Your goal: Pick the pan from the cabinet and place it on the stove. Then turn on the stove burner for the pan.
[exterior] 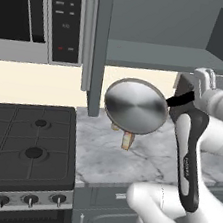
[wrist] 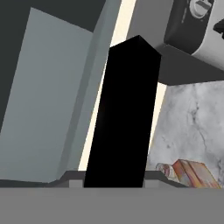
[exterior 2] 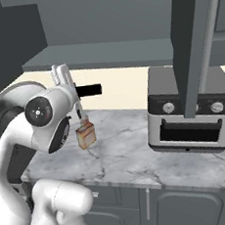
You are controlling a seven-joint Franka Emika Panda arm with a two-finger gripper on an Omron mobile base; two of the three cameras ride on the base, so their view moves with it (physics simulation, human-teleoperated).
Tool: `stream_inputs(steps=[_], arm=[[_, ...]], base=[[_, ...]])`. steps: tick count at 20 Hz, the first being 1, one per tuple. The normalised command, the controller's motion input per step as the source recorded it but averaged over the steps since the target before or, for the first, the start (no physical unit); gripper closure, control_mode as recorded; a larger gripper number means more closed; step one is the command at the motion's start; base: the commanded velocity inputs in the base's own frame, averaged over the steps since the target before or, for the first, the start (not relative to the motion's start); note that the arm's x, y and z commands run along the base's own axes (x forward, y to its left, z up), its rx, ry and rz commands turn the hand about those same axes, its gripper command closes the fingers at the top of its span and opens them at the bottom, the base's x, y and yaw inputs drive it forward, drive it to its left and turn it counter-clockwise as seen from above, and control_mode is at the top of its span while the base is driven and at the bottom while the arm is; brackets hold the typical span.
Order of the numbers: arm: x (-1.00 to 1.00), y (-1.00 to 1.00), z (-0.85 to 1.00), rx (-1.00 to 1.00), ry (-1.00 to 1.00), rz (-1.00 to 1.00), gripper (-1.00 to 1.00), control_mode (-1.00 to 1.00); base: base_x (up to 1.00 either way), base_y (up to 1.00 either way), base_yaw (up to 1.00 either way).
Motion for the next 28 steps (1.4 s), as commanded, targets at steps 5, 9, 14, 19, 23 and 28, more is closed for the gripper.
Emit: stream_inputs(steps=[5,9,14,19,23,28], arm=[[-0.07,0.13,-0.59,-0.06,0.04,0.05,1.0,-1.0],[0.0,0.12,-0.48,0.02,0.03,0.05,1.0,-1.0],[0.02,0.33,-0.28,0.05,0.0,0.05,1.0,-1.0],[0.01,0.48,-0.36,0.03,0.03,0.04,1.0,-1.0],[0.0,0.46,-0.44,0.02,0.03,0.04,1.0,-1.0],[0.02,0.42,-0.49,0.02,0.0,0.04,1.0,-1.0]], base=[[0.0,0.0,0.0],[0.0,0.0,0.0],[0.0,0.0,0.0],[0.0,0.0,0.0],[0.0,0.0,0.0],[0.0,0.0,0.0]])
